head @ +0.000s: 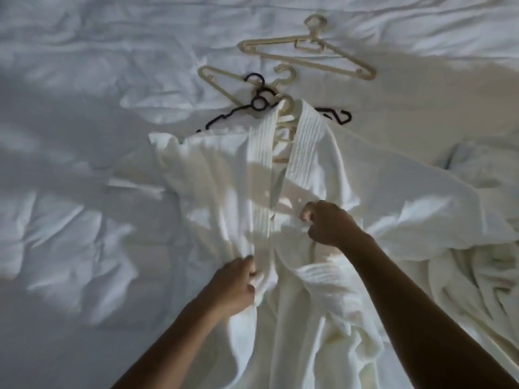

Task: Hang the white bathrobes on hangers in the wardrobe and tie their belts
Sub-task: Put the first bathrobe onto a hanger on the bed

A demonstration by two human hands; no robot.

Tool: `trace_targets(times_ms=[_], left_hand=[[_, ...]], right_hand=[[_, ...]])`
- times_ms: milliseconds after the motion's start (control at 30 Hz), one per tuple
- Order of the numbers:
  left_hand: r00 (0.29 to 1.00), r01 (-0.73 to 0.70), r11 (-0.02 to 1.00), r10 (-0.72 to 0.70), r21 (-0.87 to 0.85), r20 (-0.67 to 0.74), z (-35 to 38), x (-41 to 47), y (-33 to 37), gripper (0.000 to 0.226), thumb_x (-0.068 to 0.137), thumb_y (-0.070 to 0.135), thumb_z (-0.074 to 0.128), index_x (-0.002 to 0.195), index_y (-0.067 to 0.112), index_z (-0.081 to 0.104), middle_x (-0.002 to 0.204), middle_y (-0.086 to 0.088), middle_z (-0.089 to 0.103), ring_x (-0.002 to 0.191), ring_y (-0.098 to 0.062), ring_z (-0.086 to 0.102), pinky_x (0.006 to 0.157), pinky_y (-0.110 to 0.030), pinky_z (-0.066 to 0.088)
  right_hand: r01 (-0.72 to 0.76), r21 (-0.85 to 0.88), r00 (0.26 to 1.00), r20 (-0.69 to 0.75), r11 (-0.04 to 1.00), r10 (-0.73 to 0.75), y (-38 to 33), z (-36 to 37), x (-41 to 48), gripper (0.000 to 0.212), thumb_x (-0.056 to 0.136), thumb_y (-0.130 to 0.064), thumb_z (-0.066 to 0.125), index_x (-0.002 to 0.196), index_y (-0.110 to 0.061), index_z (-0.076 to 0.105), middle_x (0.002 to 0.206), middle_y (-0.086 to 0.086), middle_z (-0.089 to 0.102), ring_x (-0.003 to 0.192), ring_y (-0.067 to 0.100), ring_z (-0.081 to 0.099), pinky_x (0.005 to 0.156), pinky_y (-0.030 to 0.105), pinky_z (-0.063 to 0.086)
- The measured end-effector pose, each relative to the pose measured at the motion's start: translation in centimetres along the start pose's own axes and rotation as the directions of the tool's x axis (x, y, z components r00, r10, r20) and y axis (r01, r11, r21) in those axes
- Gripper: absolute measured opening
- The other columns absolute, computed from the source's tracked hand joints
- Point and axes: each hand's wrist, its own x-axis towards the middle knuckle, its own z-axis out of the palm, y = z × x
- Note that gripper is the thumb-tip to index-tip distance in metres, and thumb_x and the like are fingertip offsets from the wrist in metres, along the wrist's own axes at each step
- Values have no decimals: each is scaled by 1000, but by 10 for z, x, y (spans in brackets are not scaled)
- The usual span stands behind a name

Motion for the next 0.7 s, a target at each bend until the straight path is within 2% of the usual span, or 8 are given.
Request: trace_targets(times_ms=[67,100,167,233,333,400,500,700], left_hand=[[976,7,972,44,-235,212,-26,-15,7,6,87,28,65,90,24,67,82,5,74,81,-13,72,72,-27,52],[983,-4,951,59,-308,171,-40,-15,4,9,86,35,68,89,26,71,79,7,75,74,-9,72,71,-28,55],[977,-53,926,-30,-375,-212,-72,2,-14,7,87,34,72,88,27,72,79,10,74,70,-3,69,67,-28,53],[752,-33,930,-219,-367,-622,-109,31,-44,7,88,18,69,94,22,70,88,4,72,79,-12,67,71,-24,43],[465,61,925,-358,-374,-810,-156,77,-92,22,84,2,58,106,5,59,113,-19,61,106,-38,59,87,-36,42],[485,242,920,-390,-308,-783,-179,99,-120,51,80,4,63,129,5,50,138,-22,47,129,-42,45,102,-51,40],[664,398,916,-327,-53,-673,-209,118,-152,97,76,19,76,157,20,23,159,-13,33,148,-36,28,116,-56,22],[856,329,928,-371,-173,-360,-225,98,-176,53,74,40,79,118,18,59,122,-11,67,111,-33,63,92,-41,49]], right_hand=[[-4,-74,999,46,997,8,-4,-30,17,38,73,-21,54,106,-31,70,115,-1,71,105,26,67,91,37,57],[-6,-70,1000,-9,998,5,-10,-43,26,39,75,-20,54,109,-29,71,115,-1,71,103,26,68,90,35,56],[37,55,978,-208,998,-25,-27,-62,45,39,81,-12,51,112,-24,71,114,1,73,104,26,68,90,33,55],[131,166,924,-378,978,-59,-48,-76,67,37,89,-12,47,119,-20,68,114,1,74,107,24,67,95,32,51],[141,206,902,-429,968,-40,-64,-83,109,42,92,-17,52,133,-15,60,125,6,69,119,27,62,103,33,45],[82,132,914,-405,988,-22,-64,-81,134,51,92,-21,58,140,-8,50,133,14,62,127,33,55,110,38,37],[-7,11,923,-385,1000,11,-59,-80,152,65,93,-29,64,147,-7,35,143,19,49,136,39,42,114,46,29],[9,57,857,-515,998,21,-76,-101,158,61,81,-12,53,141,-7,42,141,17,43,130,41,40,109,48,36]])
